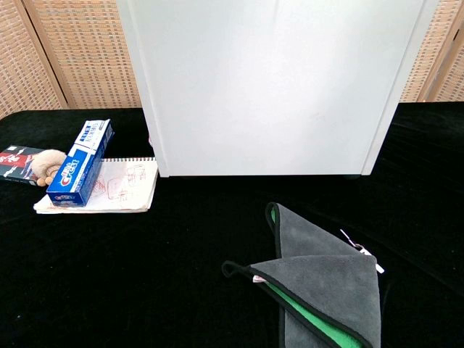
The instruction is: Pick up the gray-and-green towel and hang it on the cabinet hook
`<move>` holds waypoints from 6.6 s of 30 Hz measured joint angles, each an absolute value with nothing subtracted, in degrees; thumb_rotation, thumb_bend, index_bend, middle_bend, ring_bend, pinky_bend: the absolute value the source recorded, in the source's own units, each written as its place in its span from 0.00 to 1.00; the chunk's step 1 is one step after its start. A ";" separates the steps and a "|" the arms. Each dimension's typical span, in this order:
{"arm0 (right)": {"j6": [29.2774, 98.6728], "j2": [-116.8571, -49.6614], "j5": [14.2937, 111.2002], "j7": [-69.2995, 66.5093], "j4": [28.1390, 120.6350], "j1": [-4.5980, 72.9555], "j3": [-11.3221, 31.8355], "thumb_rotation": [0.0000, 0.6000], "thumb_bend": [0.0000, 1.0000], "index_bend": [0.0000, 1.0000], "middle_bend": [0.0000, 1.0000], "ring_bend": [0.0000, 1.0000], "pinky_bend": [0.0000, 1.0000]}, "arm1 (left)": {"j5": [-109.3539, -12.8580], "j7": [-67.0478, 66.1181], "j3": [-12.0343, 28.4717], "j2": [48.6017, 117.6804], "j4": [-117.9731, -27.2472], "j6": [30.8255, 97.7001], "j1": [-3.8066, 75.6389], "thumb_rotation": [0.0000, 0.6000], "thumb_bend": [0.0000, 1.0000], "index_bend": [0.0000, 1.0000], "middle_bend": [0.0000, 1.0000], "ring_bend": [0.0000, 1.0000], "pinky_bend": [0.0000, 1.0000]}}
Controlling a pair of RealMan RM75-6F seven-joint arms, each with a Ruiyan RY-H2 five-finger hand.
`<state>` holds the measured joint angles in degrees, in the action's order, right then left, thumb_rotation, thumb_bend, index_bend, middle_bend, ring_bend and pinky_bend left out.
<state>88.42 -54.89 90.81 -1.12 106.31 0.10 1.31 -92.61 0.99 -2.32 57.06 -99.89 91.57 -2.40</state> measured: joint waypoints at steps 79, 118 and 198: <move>48.13 -94.18 47.54 27.68 92.64 46.64 0.60 1.00 0.22 0.32 0.91 0.91 1.00 | -82.07 2.46 0.76 56.67 -99.75 82.57 1.63 1.00 0.00 0.00 0.00 0.00 0.00; 53.02 -85.02 64.95 4.02 99.71 39.38 5.84 1.00 0.67 0.76 1.00 0.99 1.00 | -83.18 1.81 0.23 56.84 -100.30 82.97 1.59 1.00 0.00 0.00 0.00 0.00 0.00; 51.84 -65.48 59.21 -19.52 113.27 37.38 20.95 1.00 0.51 0.68 1.00 1.00 1.00 | -83.73 1.32 -0.09 57.06 -100.31 83.44 1.36 1.00 0.00 0.00 0.00 0.00 0.00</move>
